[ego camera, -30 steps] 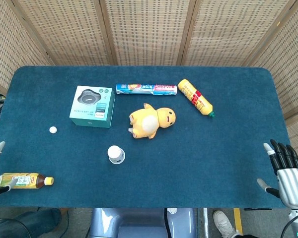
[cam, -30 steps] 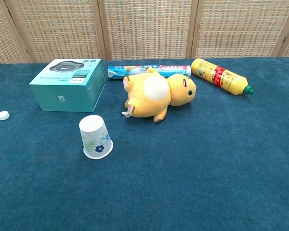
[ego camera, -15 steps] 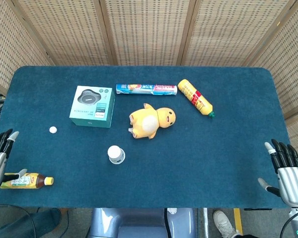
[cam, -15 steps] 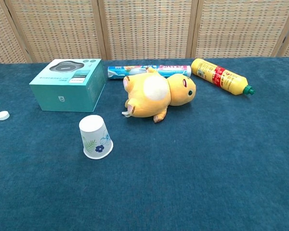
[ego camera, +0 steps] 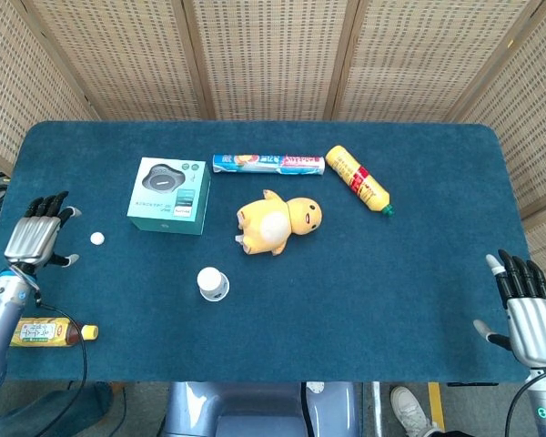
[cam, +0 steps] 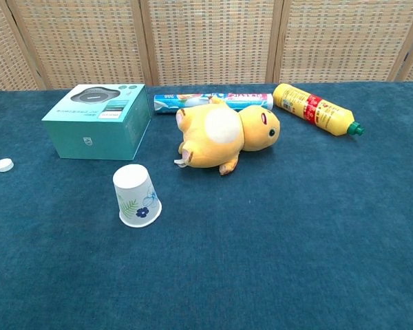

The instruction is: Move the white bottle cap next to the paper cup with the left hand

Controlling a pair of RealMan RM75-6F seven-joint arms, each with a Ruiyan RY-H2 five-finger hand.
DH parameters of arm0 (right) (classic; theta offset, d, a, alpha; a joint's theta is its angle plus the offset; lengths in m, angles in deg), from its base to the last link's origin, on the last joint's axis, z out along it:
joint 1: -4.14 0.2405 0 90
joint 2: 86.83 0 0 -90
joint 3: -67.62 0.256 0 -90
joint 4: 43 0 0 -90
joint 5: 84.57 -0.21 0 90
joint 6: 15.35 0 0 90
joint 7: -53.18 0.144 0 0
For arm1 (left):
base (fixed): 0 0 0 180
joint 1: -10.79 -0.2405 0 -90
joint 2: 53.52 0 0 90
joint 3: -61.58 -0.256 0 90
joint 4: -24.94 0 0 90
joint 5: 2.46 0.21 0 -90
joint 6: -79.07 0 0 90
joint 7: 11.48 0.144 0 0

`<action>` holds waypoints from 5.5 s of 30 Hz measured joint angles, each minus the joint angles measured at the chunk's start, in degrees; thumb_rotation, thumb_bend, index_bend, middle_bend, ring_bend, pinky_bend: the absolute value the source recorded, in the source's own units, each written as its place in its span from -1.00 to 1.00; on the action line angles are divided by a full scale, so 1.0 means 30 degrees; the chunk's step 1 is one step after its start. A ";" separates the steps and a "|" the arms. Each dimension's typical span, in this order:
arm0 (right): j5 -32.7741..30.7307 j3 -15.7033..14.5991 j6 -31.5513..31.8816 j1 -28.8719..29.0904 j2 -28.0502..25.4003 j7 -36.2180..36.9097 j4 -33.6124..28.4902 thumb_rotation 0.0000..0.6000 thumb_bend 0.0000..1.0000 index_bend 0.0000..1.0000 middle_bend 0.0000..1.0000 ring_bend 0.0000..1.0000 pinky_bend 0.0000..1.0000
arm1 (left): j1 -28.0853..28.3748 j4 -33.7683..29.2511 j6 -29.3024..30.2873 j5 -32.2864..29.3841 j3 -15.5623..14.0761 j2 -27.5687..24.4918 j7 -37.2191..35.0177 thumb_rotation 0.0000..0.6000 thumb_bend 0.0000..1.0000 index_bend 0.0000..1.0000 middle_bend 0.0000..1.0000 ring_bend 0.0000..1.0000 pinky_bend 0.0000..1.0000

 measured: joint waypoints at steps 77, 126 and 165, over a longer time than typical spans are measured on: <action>-0.1009 -0.0137 -0.1151 0.0442 0.0336 0.0141 0.0479 1.00 -1.00 -0.90 -1.00 -1.00 -1.00 | 0.2508 0.7761 -0.2851 0.1070 -0.0454 0.4674 -0.4724 1.00 -0.38 0.09 -1.00 -1.00 -1.00; -0.1550 0.0042 -0.1083 0.0373 0.0459 -0.0017 0.0751 1.00 -1.00 -0.89 -1.00 -1.00 -1.00 | 0.5995 -0.3165 -0.0599 1.2389 -0.4708 0.5053 0.3977 1.00 -0.39 0.19 -1.00 -1.00 -1.00; -0.1452 0.0042 -0.0836 0.0264 0.0412 -0.0012 0.0696 1.00 -1.00 -0.89 -1.00 -1.00 -1.00 | 0.6145 -0.1820 -0.0505 1.0672 -0.5374 0.5636 0.4769 1.00 -0.63 -0.50 -1.00 -1.00 -1.00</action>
